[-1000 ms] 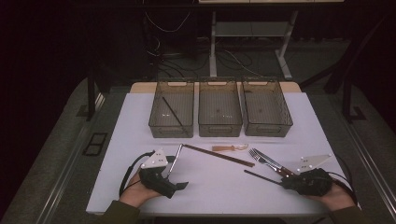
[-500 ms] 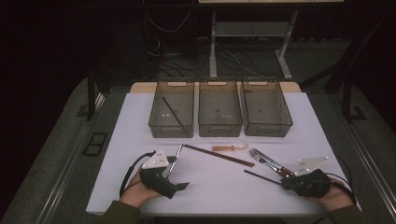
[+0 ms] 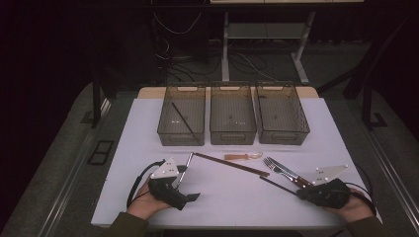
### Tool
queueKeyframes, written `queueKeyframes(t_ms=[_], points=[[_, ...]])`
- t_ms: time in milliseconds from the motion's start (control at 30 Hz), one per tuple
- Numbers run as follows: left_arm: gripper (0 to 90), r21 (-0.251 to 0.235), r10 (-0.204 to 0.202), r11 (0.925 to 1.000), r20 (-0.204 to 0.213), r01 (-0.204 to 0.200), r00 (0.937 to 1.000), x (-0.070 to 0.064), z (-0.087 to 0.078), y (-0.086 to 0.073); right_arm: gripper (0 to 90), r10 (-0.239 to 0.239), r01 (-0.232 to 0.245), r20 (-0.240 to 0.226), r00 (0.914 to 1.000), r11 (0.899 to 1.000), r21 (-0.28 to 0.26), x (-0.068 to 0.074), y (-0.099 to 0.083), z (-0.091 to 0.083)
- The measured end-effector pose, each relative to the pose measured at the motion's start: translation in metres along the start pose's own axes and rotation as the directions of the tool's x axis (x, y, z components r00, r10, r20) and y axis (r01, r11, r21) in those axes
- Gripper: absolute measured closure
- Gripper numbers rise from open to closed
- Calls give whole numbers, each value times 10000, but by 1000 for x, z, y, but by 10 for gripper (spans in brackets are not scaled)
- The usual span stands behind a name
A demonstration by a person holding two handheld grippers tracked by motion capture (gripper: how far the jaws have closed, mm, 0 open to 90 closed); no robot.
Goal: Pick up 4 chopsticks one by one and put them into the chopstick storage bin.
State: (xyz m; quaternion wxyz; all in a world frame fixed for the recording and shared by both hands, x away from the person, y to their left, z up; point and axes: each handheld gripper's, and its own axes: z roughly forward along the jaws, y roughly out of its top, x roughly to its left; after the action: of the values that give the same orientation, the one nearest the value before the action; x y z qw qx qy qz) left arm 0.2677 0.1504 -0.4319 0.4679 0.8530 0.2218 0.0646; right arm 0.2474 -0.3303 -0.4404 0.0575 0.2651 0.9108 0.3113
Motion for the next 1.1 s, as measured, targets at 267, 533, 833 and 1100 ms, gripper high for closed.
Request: queueKeyframes(t_ms=[267, 533, 833, 1100], points=[[0, 10, 22, 10000, 23, -22, 10000, 0, 0, 0, 862, 49, -50, -47, 10000, 9995, -319, -1, 0, -6], [0, 23, 25, 10000, 47, -25, 10000, 0, 1, 0, 862, -49, 50, 20, 10000, 9974, -713, 0, 4, -13], [0, 16, 12, 10000, 55, -12, 10000, 0, 1, 0, 862, -47, 36, -92, 9999, 9930, -1180, 2, 10, -18], [0, 0, -3, 10000, 38, 3, 10000, 0, 0, 0, 861, 628, -668, -297, 9976, 9841, -1643, 0, 17, -18]])
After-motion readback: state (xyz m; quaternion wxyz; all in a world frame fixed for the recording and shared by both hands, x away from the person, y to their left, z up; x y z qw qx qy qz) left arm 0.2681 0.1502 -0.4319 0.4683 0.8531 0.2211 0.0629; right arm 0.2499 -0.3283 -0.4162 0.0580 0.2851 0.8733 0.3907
